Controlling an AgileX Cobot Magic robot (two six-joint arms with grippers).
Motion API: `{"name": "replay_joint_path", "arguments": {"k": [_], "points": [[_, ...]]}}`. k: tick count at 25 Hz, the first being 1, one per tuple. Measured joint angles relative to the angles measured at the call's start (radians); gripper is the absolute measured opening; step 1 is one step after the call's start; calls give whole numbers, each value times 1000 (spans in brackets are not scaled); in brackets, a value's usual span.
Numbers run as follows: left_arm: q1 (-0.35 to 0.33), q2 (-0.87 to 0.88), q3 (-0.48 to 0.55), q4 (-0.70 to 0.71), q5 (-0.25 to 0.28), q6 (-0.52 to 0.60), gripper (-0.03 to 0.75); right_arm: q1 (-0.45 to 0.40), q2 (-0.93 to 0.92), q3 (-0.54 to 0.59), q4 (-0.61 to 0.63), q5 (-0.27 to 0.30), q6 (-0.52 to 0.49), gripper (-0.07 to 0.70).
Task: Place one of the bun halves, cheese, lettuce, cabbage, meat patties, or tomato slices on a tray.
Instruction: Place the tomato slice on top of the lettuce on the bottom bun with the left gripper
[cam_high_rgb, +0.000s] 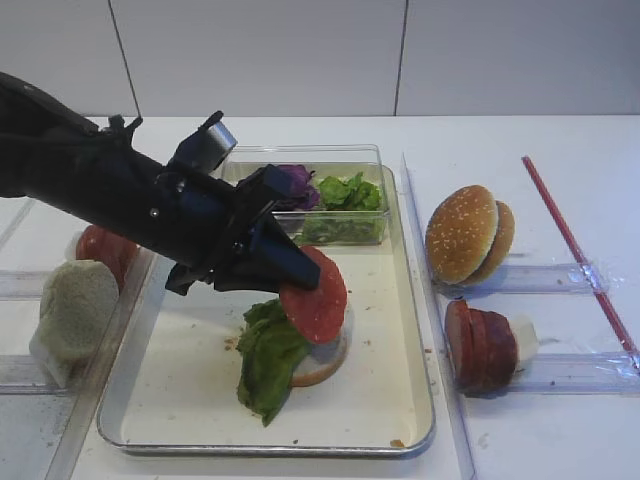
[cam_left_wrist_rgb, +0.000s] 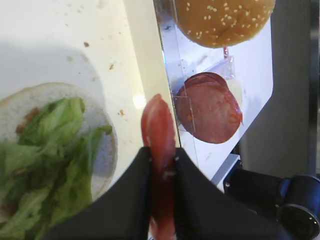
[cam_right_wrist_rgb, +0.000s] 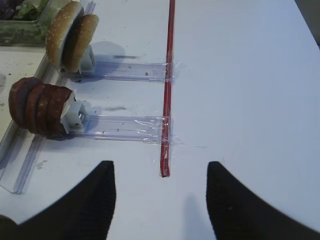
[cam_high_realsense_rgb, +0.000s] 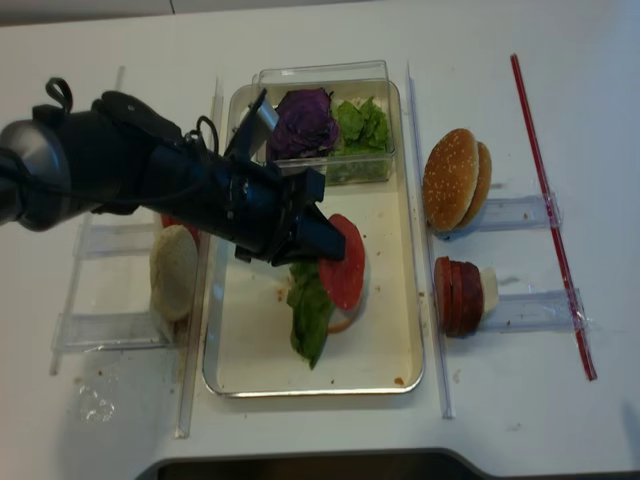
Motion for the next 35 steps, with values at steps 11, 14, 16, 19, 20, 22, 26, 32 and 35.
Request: {"name": "replay_joint_path", "arguments": {"k": [11, 14, 16, 19, 20, 22, 26, 32, 35], "points": [[0, 8, 0, 4, -33, 6, 54, 0, 0, 0, 0, 0, 0, 426], [0, 44, 0, 6, -12, 10, 54, 0, 0, 0, 0, 0, 0, 426], [0, 63, 0, 6, -10, 24, 54, 0, 0, 0, 0, 0, 0, 426], [0, 70, 0, 6, -10, 41, 54, 0, 0, 0, 0, 0, 0, 426], [0, 70, 0, 6, -10, 44, 54, 0, 0, 0, 0, 0, 0, 426], [0, 70, 0, 12, -10, 49, 54, 0, 0, 0, 0, 0, 0, 426], [0, 70, 0, 35, -21, 49, 54, 0, 0, 0, 0, 0, 0, 426], [0, 70, 0, 37, -46, 53, 54, 0, 0, 0, 0, 0, 0, 426], [0, 70, 0, 38, -46, 53, 54, 0, 0, 0, 0, 0, 4, 425]]}}
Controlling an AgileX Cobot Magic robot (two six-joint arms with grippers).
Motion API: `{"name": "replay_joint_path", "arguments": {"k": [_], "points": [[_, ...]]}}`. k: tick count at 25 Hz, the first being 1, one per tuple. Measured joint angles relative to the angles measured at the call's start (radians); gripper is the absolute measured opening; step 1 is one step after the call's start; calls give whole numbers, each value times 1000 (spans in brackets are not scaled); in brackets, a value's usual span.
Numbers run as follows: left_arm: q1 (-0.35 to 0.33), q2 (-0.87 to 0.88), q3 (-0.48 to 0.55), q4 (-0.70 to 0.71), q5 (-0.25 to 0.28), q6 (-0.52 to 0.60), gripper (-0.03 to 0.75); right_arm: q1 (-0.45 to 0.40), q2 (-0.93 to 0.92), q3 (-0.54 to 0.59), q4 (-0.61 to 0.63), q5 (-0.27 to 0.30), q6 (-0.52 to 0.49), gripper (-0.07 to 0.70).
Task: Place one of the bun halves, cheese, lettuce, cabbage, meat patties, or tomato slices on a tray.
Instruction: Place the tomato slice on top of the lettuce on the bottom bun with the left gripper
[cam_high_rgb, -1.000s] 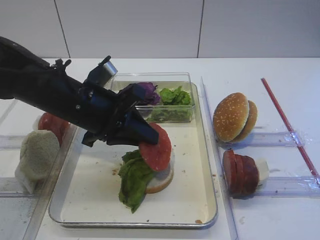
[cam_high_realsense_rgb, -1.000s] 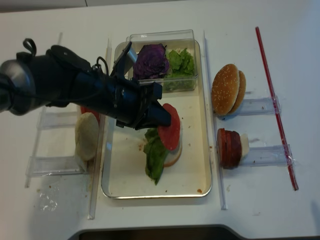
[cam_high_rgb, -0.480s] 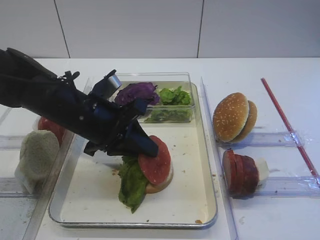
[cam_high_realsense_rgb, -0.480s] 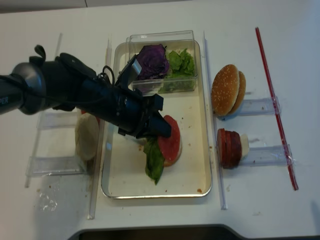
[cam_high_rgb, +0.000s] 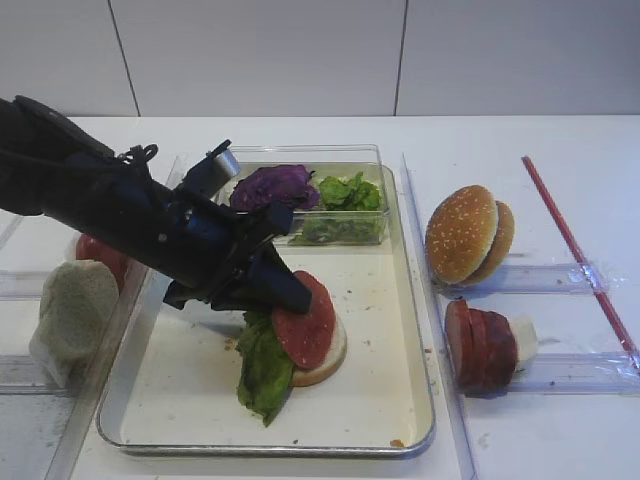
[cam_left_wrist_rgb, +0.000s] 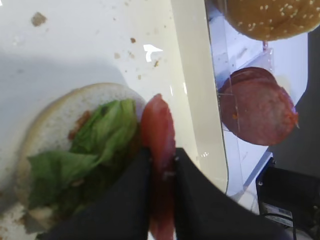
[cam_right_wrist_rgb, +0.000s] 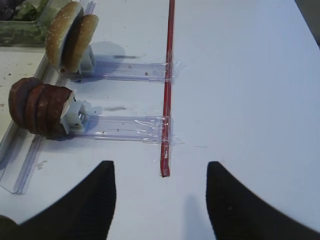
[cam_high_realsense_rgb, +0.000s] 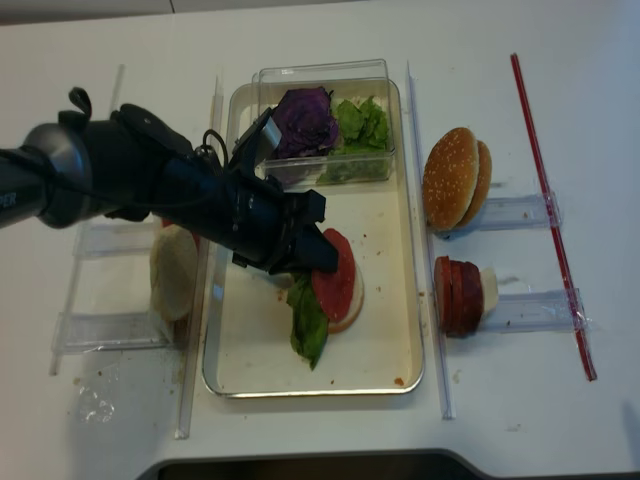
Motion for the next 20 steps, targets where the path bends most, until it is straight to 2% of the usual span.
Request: {"name": "replay_joint_path", "arguments": {"k": [3, 5, 10, 12, 14, 20], "points": [[0, 0, 0, 8, 0, 10, 63, 0, 0, 0, 0, 0, 0, 424], [0, 0, 0, 11, 0, 22, 108, 0, 0, 0, 0, 2, 0, 423], [0, 0, 0, 12, 0, 41, 382, 0, 0, 0, 0, 2, 0, 423], [0, 0, 0, 12, 0, 45, 445, 0, 0, 0, 0, 2, 0, 423], [0, 0, 0, 0, 0, 52, 472, 0, 0, 0, 0, 2, 0, 422], [0, 2, -37, -5, 0, 58, 485, 0, 0, 0, 0, 2, 0, 422]]}}
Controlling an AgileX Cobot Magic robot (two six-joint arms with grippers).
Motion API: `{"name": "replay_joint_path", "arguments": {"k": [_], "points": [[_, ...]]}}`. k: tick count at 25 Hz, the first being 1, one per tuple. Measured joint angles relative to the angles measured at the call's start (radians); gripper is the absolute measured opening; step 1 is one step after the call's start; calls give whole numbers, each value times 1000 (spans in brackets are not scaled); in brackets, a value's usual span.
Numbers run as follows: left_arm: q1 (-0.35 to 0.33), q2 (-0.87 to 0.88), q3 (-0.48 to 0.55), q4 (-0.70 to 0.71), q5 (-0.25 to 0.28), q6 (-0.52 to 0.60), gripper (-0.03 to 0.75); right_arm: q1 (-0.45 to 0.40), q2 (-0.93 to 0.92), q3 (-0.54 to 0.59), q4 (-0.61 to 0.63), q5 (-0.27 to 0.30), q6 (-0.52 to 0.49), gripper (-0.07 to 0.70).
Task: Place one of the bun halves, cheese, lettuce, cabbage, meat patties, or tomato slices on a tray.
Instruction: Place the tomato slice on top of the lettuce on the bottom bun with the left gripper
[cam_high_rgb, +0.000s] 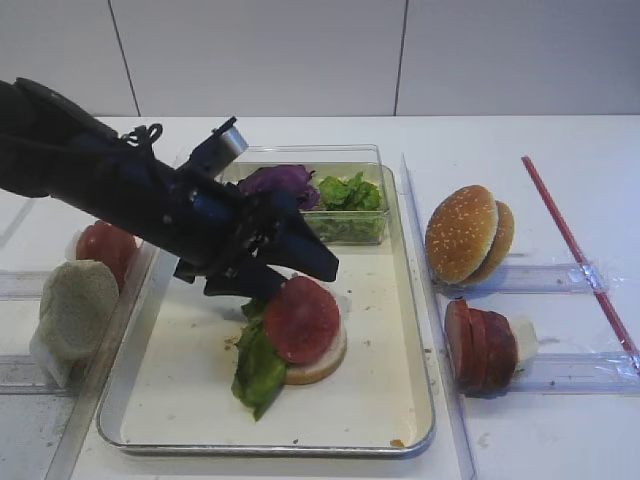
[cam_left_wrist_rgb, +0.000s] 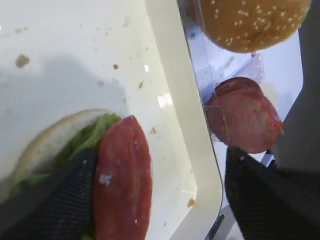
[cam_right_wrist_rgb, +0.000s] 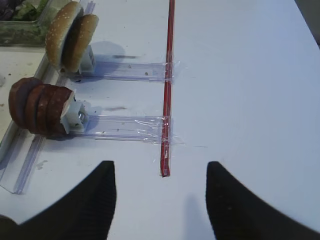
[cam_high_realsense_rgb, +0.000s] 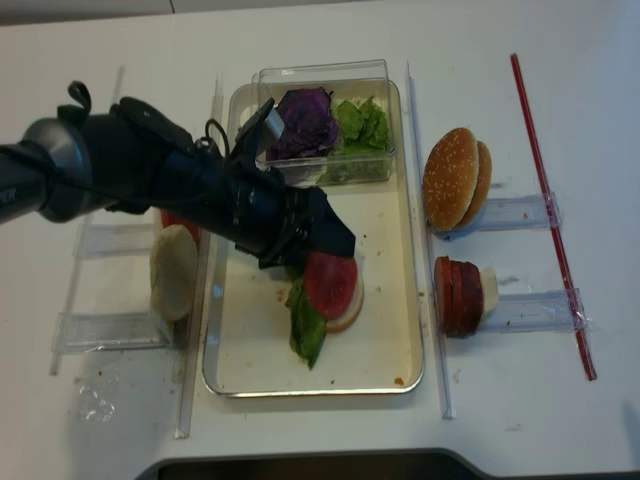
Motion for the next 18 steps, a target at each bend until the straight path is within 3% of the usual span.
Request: {"name": "replay_joint_path", "arguments": {"k": [7, 18], "points": [[0, 0, -70, 27, -1, -39, 485, 0, 0, 0, 0, 0, 0, 422], [0, 0, -187, 246, 21, -168, 485, 0, 0, 0, 0, 0, 0, 415]]}}
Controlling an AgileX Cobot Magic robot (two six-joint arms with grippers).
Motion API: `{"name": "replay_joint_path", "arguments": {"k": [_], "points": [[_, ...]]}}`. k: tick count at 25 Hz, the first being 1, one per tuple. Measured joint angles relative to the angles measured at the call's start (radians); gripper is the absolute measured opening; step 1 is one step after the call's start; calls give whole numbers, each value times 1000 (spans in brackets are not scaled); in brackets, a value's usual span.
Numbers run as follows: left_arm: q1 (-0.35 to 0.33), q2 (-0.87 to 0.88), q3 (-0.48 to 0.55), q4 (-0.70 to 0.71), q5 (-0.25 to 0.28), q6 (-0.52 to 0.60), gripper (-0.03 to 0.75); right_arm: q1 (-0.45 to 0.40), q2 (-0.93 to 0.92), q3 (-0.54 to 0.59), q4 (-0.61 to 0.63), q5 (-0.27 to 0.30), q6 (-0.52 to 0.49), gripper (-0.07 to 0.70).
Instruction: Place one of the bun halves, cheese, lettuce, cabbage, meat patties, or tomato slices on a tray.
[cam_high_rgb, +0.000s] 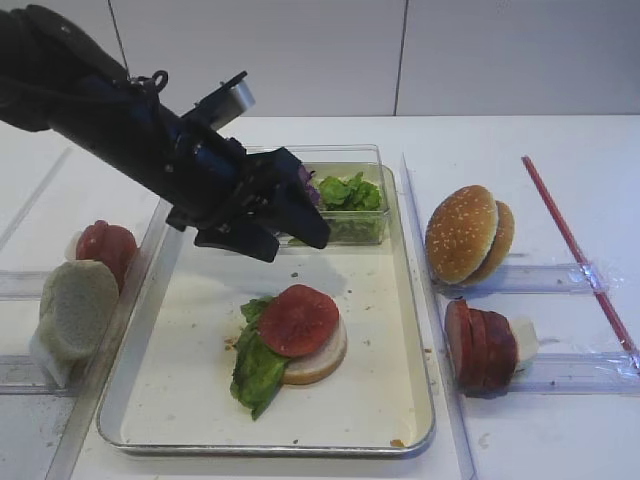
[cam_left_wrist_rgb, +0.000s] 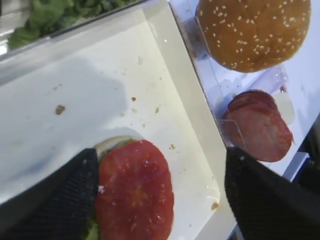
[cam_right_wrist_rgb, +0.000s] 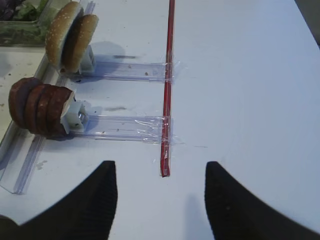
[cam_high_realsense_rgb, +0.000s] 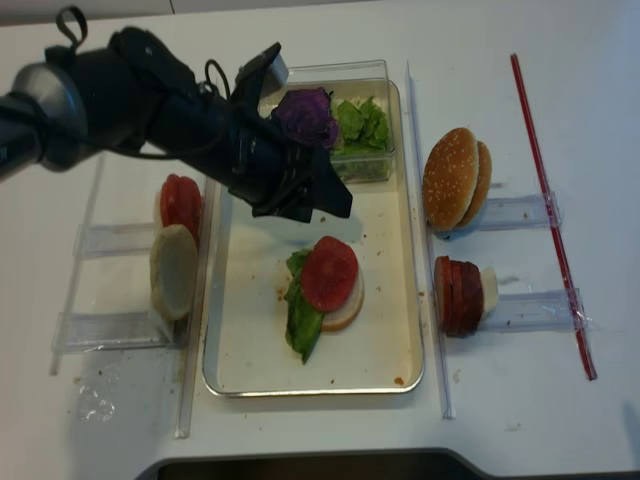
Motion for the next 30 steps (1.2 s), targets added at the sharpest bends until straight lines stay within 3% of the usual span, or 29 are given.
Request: {"name": "replay_joint_path", "arguments": {"k": [3, 11, 13, 21, 30], "points": [[0, 0, -60, 102, 38, -72, 485, 0, 0, 0, 0, 0, 0, 415], [0, 0, -223, 459, 223, -333, 485, 0, 0, 0, 0, 0, 0, 415], [0, 0, -253, 544, 247, -394, 485, 0, 0, 0, 0, 0, 0, 415], [0, 0, -319, 845, 262, -549, 485, 0, 0, 0, 0, 0, 0, 415], [12, -62, -319, 940, 270, -584, 485, 0, 0, 0, 0, 0, 0, 415]]}}
